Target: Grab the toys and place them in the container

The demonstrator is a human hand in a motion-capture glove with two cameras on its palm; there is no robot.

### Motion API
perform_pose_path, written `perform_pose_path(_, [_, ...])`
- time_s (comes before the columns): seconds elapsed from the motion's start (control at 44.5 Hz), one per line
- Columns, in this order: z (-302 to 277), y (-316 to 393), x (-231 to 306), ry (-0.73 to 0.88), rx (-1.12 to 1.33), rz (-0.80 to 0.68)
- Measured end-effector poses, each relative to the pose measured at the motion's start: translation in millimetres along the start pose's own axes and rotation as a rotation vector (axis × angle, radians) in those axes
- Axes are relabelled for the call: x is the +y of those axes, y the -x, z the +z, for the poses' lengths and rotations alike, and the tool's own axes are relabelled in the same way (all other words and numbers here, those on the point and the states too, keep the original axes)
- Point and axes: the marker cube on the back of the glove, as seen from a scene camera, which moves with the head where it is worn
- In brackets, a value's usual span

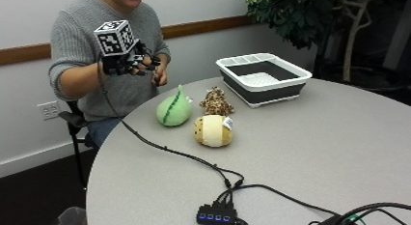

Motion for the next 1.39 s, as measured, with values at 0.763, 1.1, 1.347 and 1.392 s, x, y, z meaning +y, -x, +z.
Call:
perform_pose_path(0.763, [14,1,-75,0.067,0.039,0.026])
perform_pose_path(1.1, [62,-16,-124,0.183,0.07,0.117])
perform_pose_path(1.347, [167,-13,-92,0.366,0.119,0.125])
perform_pose_path(1.392, [168,-13,-92,0.349,0.137,0.122])
